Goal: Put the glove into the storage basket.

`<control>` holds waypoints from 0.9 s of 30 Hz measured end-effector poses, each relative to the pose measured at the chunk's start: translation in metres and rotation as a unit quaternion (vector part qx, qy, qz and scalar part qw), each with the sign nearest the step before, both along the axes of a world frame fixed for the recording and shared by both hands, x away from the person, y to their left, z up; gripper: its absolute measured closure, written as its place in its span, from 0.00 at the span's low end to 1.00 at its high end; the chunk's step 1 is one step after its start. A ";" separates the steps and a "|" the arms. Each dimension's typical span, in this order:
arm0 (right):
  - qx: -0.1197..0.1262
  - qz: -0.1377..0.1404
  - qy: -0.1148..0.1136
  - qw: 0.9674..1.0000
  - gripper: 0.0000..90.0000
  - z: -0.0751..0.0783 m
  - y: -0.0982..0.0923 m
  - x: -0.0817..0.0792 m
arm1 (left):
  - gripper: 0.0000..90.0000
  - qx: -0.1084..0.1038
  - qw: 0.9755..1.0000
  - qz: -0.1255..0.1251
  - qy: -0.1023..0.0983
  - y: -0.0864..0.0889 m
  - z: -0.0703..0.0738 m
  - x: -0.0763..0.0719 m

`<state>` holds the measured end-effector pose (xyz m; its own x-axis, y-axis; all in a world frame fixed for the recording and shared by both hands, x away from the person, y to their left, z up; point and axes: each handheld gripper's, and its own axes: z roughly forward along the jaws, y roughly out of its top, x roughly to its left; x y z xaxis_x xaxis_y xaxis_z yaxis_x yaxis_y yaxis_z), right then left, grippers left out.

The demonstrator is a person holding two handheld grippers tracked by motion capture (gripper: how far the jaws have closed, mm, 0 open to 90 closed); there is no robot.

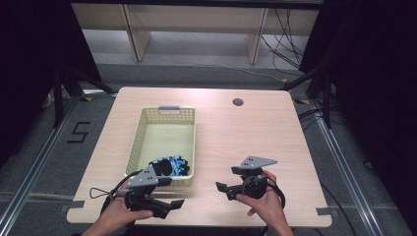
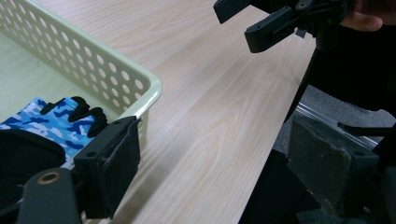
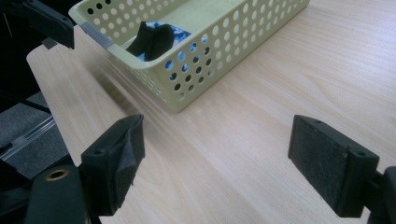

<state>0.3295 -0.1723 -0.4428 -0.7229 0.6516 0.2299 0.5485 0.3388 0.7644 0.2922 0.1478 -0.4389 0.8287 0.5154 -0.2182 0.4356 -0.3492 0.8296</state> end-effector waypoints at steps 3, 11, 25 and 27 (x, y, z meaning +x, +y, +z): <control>-0.008 -0.005 -0.001 1.000 0.22 -0.001 0.000 -0.003 | 0.20 -0.003 1.000 0.003 -0.004 -0.002 -0.003 -0.003; 0.011 -0.013 -0.008 1.000 0.19 -0.007 -0.002 -0.011 | 0.20 -0.001 1.000 -0.014 0.002 -0.001 -0.009 -0.009; 0.012 -0.004 -0.008 1.000 0.19 -0.020 -0.004 -0.026 | 0.20 0.012 1.000 -0.016 0.016 -0.003 -0.027 -0.012; 0.006 0.001 -0.008 1.000 0.19 -0.022 -0.005 -0.029 | 0.20 0.013 1.000 -0.012 0.026 -0.005 -0.032 -0.015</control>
